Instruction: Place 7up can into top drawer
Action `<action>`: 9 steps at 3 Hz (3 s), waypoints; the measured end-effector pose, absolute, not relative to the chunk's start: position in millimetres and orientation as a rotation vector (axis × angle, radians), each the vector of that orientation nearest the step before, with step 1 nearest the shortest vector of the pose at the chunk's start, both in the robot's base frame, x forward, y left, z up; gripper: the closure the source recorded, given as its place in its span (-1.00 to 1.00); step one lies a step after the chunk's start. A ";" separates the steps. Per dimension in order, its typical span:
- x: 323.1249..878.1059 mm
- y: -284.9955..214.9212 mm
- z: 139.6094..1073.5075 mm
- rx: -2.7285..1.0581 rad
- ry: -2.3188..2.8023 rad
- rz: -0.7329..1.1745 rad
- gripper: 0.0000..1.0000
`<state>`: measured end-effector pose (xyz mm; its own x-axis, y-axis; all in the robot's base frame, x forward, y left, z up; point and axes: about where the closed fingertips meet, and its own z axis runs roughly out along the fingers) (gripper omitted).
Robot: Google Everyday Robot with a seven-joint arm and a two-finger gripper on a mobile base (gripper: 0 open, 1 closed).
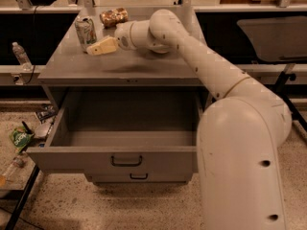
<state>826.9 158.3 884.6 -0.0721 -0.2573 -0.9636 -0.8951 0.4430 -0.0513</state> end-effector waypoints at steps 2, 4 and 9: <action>850.3 219.5 897.8 -1.021 1.484 0.759 -0.63; 865.1 244.1 910.7 -1.052 1.388 0.753 0.30; 684.0 82.1 956.2 -1.101 1.492 0.837 1.00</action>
Offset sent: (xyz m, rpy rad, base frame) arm 0.0422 0.0818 0.0318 0.1141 -0.1271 0.0457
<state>684.0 82.1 956.2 -0.0234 -0.2068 -0.9781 -0.9423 0.3315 -0.0475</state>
